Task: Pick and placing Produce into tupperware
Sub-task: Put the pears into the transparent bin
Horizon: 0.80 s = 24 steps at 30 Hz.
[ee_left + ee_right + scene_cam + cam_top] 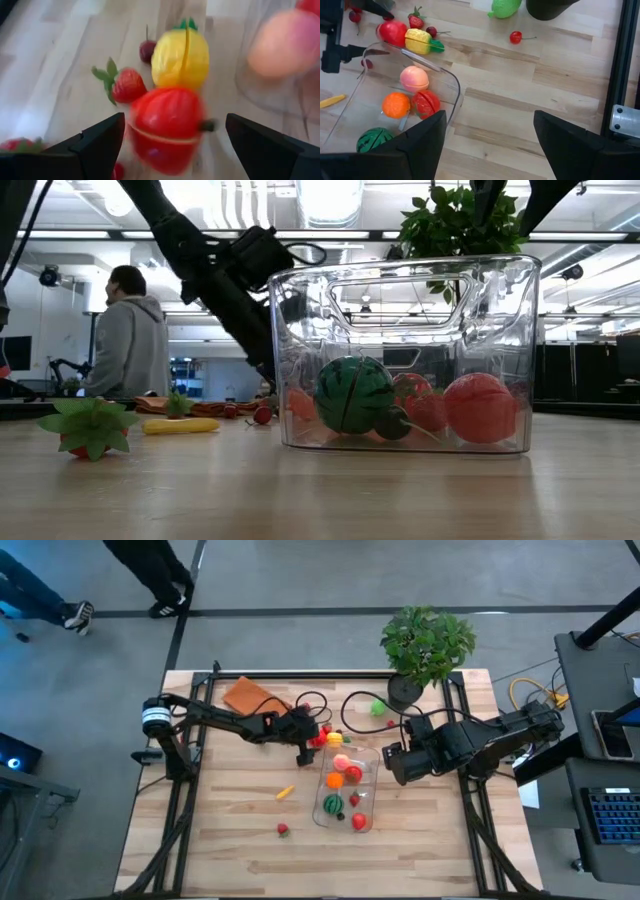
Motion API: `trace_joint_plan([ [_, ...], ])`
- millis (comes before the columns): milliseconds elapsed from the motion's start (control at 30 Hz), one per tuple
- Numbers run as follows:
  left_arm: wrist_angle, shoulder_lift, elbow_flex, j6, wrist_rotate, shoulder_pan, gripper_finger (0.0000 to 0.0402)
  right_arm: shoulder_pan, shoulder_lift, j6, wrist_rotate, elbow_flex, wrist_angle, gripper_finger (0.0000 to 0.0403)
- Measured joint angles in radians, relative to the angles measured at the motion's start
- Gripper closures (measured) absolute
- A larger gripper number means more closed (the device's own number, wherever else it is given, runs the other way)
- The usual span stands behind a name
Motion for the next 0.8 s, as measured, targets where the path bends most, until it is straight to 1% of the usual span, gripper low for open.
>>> trace_joint_plan([
  [200, 0.024, 0.038, 0.021, 0.008, -0.002, 0.000, 0.0070, 0.000, 0.000, 0.000, 0.000, 0.000, 0.000, 0.0114],
  [433, 0.005, 0.064, 0.016, 0.007, -0.002, 0.000, 0.0070, 0.000, 0.000, 0.007, -0.001, 0.000, 0.001, 0.0115],
  [800, 0.026, 0.064, 0.025, 0.007, -0.002, 0.000, 0.0070, 0.000, 0.000, 0.000, 0.000, 0.000, 0.000, 0.0117],
])
